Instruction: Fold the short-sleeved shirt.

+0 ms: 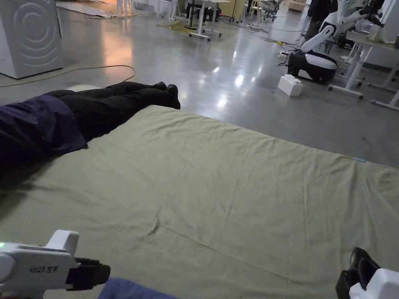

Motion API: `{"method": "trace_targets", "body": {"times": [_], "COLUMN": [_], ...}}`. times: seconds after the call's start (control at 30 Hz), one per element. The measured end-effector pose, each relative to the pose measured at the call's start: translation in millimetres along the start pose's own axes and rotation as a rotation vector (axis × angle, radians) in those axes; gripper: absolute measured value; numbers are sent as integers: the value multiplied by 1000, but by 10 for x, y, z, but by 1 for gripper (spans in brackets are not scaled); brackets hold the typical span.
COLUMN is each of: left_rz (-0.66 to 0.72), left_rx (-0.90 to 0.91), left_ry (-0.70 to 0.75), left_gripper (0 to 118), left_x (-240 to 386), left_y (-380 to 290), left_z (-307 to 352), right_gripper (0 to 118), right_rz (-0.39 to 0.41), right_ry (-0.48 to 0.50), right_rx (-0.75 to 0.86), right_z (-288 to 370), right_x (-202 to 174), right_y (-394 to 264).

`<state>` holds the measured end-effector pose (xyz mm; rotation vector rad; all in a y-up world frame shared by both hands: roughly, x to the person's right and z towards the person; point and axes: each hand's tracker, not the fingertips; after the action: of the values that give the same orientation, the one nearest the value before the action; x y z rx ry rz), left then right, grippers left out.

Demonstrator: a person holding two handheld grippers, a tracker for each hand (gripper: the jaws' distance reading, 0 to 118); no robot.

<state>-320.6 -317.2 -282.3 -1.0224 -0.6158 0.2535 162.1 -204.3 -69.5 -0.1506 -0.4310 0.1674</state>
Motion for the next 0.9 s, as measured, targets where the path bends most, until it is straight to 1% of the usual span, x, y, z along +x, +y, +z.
{"method": "trace_targets", "body": {"times": [0.03,0.1,0.13,0.17,0.2,0.3,0.37,0.43,0.5,0.57,0.6,0.7,0.8,0.83,0.87,0.9], "left_rz": [48,119,152,174,194,230,267,359,398,400,367,332,340,339,331,291], "left_rx": [-28,-67,-90,-106,-118,-129,-50,-77,-107,-133,-155,-169,-171,-170,-172,-166], "left_ry": [-36,-98,-128,-149,-160,-224,-311,-378,-456,-507,-523,-532,-525,-524,-523,-499], "left_gripper": [26,61,75,83,85,86,86,86,86,86,86,86,83,81,72,60], "left_x": [-121,-310,-368,-436,-500,-650,-710,-762,-768,-713,-679,-586,-535,-523,-500,-375], "left_y": [-31,-96,-125,-151,-182,-276,-299,-313,-330,-361,-379,-380,-357,-361,-358,-399], "left_z": [-50,-135,-173,-224,-276,-427,-421,-497,-597,-681,-718,-809,-842,-846,-849,-809], "right_gripper": [0,0,0,0,0,0,0,0,0,0,0,0,0,0,0,0], "right_rz": [0,0,0,2,10,21,26,23,15,20,25,26,26,25,25,24], "right_ry": [1,8,11,13,13,17,20,21,20,22,22,25,26,26,26,27], "right_rx": [-8,-26,-36,-41,-47,-64,-79,-88,-99,-102,-104,-111,-119,-121,-124,-126], "right_z": [-1,4,6,12,11,19,17,27,25,31,32,34,30,31,32,34], "right_x": [-3,-20,-23,-28,-39,-52,-62,-65,-72,-81,-91,-94,-93,-92,-92,-92], "right_y": [-21,-45,-61,-81,-102,-146,-163,-182,-203,-211,-210,-216,-229,-233,-239,-245]}}
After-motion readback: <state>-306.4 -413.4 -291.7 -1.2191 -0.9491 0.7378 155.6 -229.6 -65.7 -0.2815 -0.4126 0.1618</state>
